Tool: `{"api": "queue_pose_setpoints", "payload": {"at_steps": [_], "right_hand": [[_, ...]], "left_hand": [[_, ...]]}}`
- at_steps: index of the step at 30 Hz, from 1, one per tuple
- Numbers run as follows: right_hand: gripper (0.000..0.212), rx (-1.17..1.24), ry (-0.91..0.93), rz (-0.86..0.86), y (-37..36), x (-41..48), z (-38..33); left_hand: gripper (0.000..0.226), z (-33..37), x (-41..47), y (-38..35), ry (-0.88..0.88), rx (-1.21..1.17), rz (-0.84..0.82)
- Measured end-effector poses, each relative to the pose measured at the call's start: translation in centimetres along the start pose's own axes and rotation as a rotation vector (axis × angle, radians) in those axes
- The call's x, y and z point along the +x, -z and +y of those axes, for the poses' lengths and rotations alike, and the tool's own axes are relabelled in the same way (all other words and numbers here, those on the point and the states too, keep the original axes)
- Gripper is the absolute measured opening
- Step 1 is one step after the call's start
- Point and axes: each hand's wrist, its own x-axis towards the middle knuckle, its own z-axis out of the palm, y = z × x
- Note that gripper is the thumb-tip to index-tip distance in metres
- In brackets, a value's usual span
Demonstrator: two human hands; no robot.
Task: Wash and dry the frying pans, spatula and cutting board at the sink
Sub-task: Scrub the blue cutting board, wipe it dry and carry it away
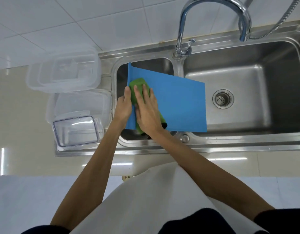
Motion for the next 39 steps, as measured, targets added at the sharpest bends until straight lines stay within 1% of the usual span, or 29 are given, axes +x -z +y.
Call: {"api": "queue_pose_setpoints", "payload": {"at_steps": [3, 7, 9, 11, 13, 15, 17, 19, 21, 23, 27, 30, 32, 33, 34, 36, 39], "right_hand": [[0.066, -0.016, -0.034, 0.008, 0.6, 2.9, 1.0], [0.064, -0.021, -0.095, 0.006, 1.8, 6.0, 5.0], [0.063, -0.042, -0.211, 0.015, 2.7, 7.0, 8.0], [0.062, -0.048, -0.370, 0.068, 4.1, 7.4, 11.6], [0.062, -0.076, -0.525, 0.114, 5.9, 7.1, 15.4], [0.062, -0.081, -0.634, 0.163, 7.3, 6.2, 18.9], [0.060, -0.063, -0.712, 0.184, 8.7, 5.6, 20.7], [0.056, -0.055, -0.809, 0.154, 9.6, 5.6, 21.5], [0.053, -0.052, -0.847, 0.128, 10.1, 5.5, 21.5], [0.055, -0.051, -0.783, 0.149, 9.9, 5.0, 21.1], [0.058, 0.016, -0.548, 0.166, 7.7, 3.3, 17.7], [0.060, 0.116, -0.233, 0.115, 5.1, 3.5, 11.8], [0.056, 0.168, 0.016, 0.066, 3.5, 5.0, 7.2], [0.053, 0.190, 0.113, 0.064, 3.0, 5.9, 5.0], [0.052, 0.213, 0.164, 0.082, 2.8, 6.8, 3.4], [0.052, 0.229, 0.208, 0.139, 3.1, 8.0, 1.5], [0.059, 0.119, 0.229, 0.208, 4.6, 8.5, 2.3]], "left_hand": [[0.048, -0.2, -0.3, 0.0, -0.045, 0.031, 0.003], [0.053, -1.7, -0.5, -0.3, -0.039, 0.026, 0.007], [0.052, -1.7, -0.4, -0.2, -0.001, 0.024, 0.013], [0.050, -1.6, -0.3, -0.2, 0.023, 0.015, 0.004], [0.051, -1.7, -0.1, -0.3, 0.015, 0.015, -0.009], [0.052, -1.8, 0.1, -0.3, -0.005, 0.019, -0.010], [0.052, -1.6, 0.1, -0.3, -0.011, 0.000, -0.008], [0.054, -1.6, 0.1, -0.2, -0.013, -0.005, -0.001], [0.054, -1.4, 0.1, -0.2, -0.018, 0.008, -0.009], [0.048, -1.2, -0.1, -0.2, -0.031, 0.024, -0.021], [0.047, -0.2, -0.7, -0.4, -0.083, 0.060, -0.004], [0.053, 0.3, -1.0, -1.0, -0.130, 0.128, 0.042], [0.057, -0.3, -1.3, -1.4, -0.209, 0.164, 0.070], [0.056, -0.6, -1.4, -1.6, -0.254, 0.170, 0.078], [0.052, -0.8, -1.6, -1.5, -0.295, 0.172, 0.085], [0.050, -1.0, -1.6, -1.1, -0.337, 0.177, 0.107], [0.057, -1.1, -1.5, -0.1, -0.357, 0.171, 0.113]]}}
